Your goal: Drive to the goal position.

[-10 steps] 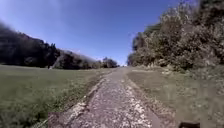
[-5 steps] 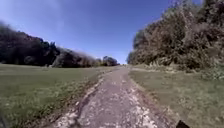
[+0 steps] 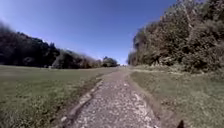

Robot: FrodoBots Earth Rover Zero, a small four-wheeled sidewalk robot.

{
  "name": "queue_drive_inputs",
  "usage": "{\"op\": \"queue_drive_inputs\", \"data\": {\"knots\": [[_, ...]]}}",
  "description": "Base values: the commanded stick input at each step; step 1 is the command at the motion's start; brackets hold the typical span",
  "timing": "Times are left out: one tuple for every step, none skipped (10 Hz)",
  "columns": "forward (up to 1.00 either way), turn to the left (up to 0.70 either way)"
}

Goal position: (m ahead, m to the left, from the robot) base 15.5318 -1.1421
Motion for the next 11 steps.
{"op": "queue_drive_inputs", "data": {"knots": [[0.85,0.0],[0.85,0.0],[0.85,0.0],[0.85,0.0],[0.85,0.0],[0.85,0.0],[0.85,0.0],[0.85,0.0],[0.85,0.0],[0.85,0.0],[0.85,0.0]]}}
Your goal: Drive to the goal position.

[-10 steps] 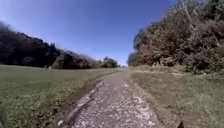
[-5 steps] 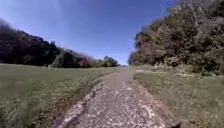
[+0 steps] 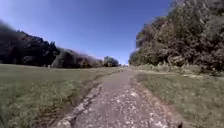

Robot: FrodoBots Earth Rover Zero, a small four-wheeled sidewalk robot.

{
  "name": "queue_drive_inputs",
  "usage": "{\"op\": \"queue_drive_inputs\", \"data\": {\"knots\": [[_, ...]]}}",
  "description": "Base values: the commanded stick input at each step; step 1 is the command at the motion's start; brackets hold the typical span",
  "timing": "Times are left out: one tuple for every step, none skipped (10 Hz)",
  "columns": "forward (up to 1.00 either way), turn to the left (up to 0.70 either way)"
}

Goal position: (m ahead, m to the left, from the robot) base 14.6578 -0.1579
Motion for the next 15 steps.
{"op": "queue_drive_inputs", "data": {"knots": [[0.85,0.0],[0.85,0.0],[0.85,0.0],[0.85,0.0],[0.85,0.0],[0.85,0.0],[0.85,0.0],[0.85,0.0],[0.85,0.0],[0.85,0.0],[0.85,0.0],[0.85,0.0],[0.85,0.0],[0.85,0.0],[0.85,0.0]]}}
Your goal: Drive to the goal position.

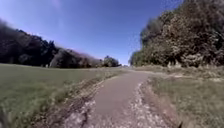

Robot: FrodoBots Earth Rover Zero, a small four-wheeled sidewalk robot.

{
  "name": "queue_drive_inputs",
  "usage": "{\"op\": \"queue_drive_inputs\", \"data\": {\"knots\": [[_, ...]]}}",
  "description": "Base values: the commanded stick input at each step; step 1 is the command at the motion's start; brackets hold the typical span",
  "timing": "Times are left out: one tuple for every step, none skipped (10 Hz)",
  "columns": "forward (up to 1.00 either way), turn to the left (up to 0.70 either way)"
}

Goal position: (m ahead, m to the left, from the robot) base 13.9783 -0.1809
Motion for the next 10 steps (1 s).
{"op": "queue_drive_inputs", "data": {"knots": [[0.85,0.0],[0.85,0.0],[0.85,0.0],[0.85,0.0],[0.85,0.0],[0.85,0.0],[0.85,0.0],[0.85,0.0],[0.85,0.0],[0.85,0.0]]}}
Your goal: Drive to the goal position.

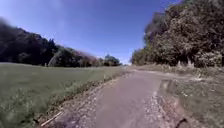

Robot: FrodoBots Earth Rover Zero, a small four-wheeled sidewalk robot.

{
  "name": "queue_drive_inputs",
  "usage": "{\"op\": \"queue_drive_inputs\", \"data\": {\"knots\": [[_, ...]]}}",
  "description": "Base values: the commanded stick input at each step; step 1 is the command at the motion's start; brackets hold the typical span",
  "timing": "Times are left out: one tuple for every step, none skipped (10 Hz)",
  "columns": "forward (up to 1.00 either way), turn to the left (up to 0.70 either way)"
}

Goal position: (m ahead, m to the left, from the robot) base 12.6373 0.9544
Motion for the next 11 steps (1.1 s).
{"op": "queue_drive_inputs", "data": {"knots": [[0.85,0.0],[0.85,0.0],[0.85,-0.01],[0.85,-0.18],[0.85,-0.27],[0.85,-0.27],[0.85,-0.27],[0.85,-0.27],[0.85,-0.27],[0.85,-0.27],[0.85,-0.27]]}}
